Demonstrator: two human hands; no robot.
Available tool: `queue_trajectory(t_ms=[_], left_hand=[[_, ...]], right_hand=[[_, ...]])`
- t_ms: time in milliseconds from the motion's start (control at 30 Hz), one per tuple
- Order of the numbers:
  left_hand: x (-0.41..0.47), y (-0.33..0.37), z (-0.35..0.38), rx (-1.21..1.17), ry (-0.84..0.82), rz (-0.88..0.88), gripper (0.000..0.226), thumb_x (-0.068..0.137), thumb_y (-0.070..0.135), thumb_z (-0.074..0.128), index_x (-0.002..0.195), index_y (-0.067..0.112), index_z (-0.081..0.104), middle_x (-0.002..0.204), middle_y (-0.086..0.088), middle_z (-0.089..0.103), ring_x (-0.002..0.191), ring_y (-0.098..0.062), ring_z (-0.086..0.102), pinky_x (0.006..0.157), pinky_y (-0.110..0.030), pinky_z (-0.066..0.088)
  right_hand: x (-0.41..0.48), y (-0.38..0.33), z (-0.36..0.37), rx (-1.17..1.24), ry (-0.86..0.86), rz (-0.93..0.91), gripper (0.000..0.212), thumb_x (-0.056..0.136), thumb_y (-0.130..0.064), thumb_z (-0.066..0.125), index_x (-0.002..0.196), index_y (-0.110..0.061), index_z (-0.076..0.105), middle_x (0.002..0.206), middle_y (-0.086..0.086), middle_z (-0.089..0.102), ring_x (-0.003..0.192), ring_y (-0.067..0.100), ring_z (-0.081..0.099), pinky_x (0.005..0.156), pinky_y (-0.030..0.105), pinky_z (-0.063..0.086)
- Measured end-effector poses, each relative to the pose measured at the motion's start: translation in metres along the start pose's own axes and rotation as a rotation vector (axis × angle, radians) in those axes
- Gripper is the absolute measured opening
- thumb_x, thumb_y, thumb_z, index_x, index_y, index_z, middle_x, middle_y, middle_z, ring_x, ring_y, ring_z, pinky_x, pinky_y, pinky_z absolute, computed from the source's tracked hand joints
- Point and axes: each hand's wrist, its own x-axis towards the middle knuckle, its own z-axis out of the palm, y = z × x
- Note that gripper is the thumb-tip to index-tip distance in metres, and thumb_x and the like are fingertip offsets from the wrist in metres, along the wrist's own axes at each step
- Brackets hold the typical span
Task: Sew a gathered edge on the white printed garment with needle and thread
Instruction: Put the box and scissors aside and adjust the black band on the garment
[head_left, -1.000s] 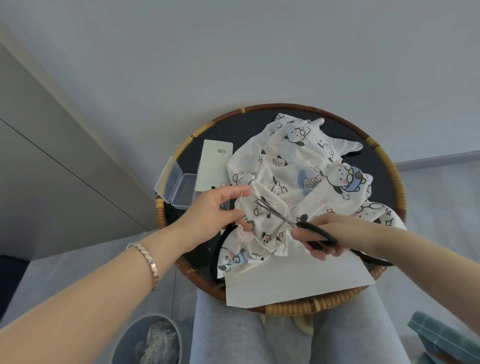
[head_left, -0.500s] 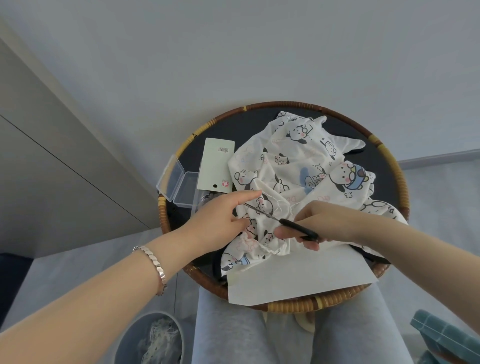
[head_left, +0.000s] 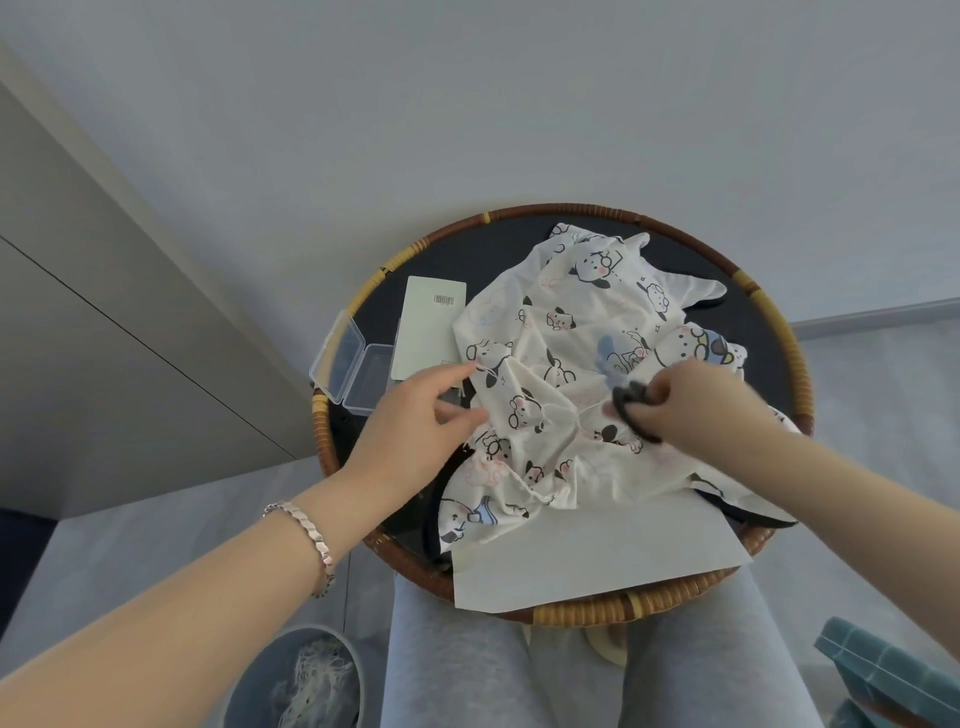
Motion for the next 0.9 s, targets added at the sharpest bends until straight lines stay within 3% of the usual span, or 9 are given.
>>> queue_trajectory(t_ms=[133,233,300,433,500,567,633,733,900], left_hand=[[0.004,0.007,0.000,-0.173,0.255,0.027,0.023,0.082,0.026,0.067,0.105,0.022,0.069,0.100,0.017,0.065,0.096,-0.003,0.061,0.080,-0.008,0.044],[0.010,0.016,0.001,-0.523,0.377,-0.116,0.007,0.082,0.025,0.067,0.084,0.022,0.073,0.088,0.015,0.071,0.094,0.000,0.064,0.088,-0.018,0.048],[0.013,0.024,-0.001,-0.843,0.368,-0.213,0.015,0.086,0.019,0.062,0.073,0.013,0.070,0.084,0.004,0.073,0.097,-0.009,0.066,0.093,-0.028,0.049],[0.016,0.035,-0.010,-1.454,0.294,-0.282,0.034,0.092,0.010,0.052,0.060,0.008,0.063,0.064,-0.002,0.067,0.081,-0.016,0.071,0.083,-0.037,0.056],[0.018,0.034,-0.015,-1.588,0.310,-0.298,0.029,0.092,0.009,0.051,0.064,0.006,0.061,0.062,-0.003,0.064,0.072,-0.015,0.070,0.079,-0.039,0.057],[0.024,0.025,-0.024,-1.683,0.382,-0.328,0.017,0.091,0.008,0.053,0.075,0.004,0.058,0.064,-0.005,0.061,0.064,-0.015,0.067,0.070,-0.036,0.059],[0.031,0.009,-0.037,-1.718,0.497,-0.370,0.012,0.090,0.005,0.053,0.078,0.004,0.056,0.065,-0.005,0.057,0.056,-0.013,0.062,0.060,-0.028,0.057],[0.042,-0.015,-0.058,-1.361,0.577,-0.386,0.018,0.089,0.004,0.054,0.071,0.006,0.052,0.064,-0.003,0.050,0.047,-0.009,0.051,0.041,-0.015,0.041],[0.045,-0.045,-0.082,0.068,0.413,-0.195,0.023,0.089,0.021,0.057,0.070,0.009,0.062,0.068,-0.003,0.061,0.061,-0.012,0.053,0.055,-0.020,0.040]], right_hand=[[0.031,0.019,-0.005,-0.067,0.217,0.058,0.045,0.087,-0.041,0.054,0.059,-0.007,0.047,0.054,0.004,0.046,0.051,0.021,0.047,0.046,0.025,0.034],[0.042,0.019,0.001,-0.279,0.138,0.119,0.036,0.088,-0.038,0.055,0.090,-0.002,0.055,0.081,0.007,0.050,0.080,0.029,0.055,0.060,0.031,0.040],[0.038,0.008,0.006,-0.396,0.152,0.069,0.027,0.091,-0.026,0.049,0.107,-0.005,0.054,0.105,0.008,0.052,0.092,0.029,0.053,0.070,0.034,0.042],[0.025,-0.023,0.019,0.052,0.078,-0.351,0.044,0.087,-0.036,0.058,0.128,-0.021,0.049,0.134,-0.004,0.046,0.115,0.017,0.051,0.097,0.036,0.044],[0.017,-0.042,0.024,0.277,-0.137,-0.431,0.044,0.088,-0.045,0.055,0.126,-0.025,0.049,0.123,-0.006,0.057,0.106,0.009,0.056,0.096,0.032,0.044],[0.016,-0.051,0.030,0.344,-0.263,-0.416,0.033,0.090,-0.050,0.046,0.104,-0.023,0.059,0.089,-0.001,0.067,0.067,0.006,0.056,0.072,0.026,0.048],[0.019,-0.053,0.030,0.299,-0.302,-0.408,0.037,0.090,-0.050,0.045,0.081,-0.019,0.063,0.066,0.001,0.057,0.052,0.010,0.046,0.059,0.024,0.042],[0.027,-0.047,0.024,0.263,-0.321,-0.374,0.041,0.090,-0.046,0.050,0.072,-0.011,0.062,0.051,-0.006,0.042,0.041,0.007,0.034,0.048,0.019,0.032],[0.039,-0.053,0.012,0.410,-0.232,-0.275,0.042,0.093,-0.038,0.049,0.061,-0.012,0.038,0.055,-0.002,0.031,0.047,0.011,0.029,0.050,0.020,0.032]])
